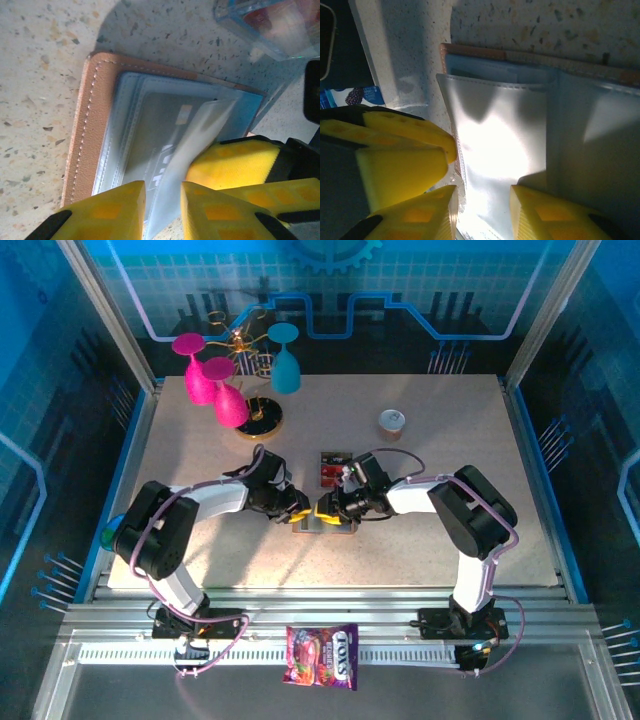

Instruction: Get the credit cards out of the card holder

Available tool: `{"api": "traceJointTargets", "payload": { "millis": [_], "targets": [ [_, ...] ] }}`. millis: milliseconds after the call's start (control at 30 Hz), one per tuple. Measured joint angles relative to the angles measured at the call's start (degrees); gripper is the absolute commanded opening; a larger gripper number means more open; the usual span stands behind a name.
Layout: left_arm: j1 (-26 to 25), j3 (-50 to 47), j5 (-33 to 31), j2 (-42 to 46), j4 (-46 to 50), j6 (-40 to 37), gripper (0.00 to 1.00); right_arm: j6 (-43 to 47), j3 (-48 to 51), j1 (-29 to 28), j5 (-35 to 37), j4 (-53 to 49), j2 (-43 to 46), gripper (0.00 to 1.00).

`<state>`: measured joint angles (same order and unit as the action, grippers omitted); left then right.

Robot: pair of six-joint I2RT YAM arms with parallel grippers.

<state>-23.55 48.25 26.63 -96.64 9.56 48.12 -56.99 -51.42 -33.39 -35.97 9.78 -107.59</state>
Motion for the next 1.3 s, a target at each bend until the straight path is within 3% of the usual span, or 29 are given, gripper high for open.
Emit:
{"api": "traceJointTargets", "payload": {
  "millis": [367,1300],
  "targets": [
    [-0.26,0.0,0.28,-0.94,-1.66,0.98,0.22,-1.36,1.62,0.2,-0.85,2.78,-0.02,0.32],
    [-0.31,0.48,2.4,-0.98,-3.87,1.53,0.24,-1.92,3.76,2.45,-1.22,3.56,4.79,0.33]
  ]
}}
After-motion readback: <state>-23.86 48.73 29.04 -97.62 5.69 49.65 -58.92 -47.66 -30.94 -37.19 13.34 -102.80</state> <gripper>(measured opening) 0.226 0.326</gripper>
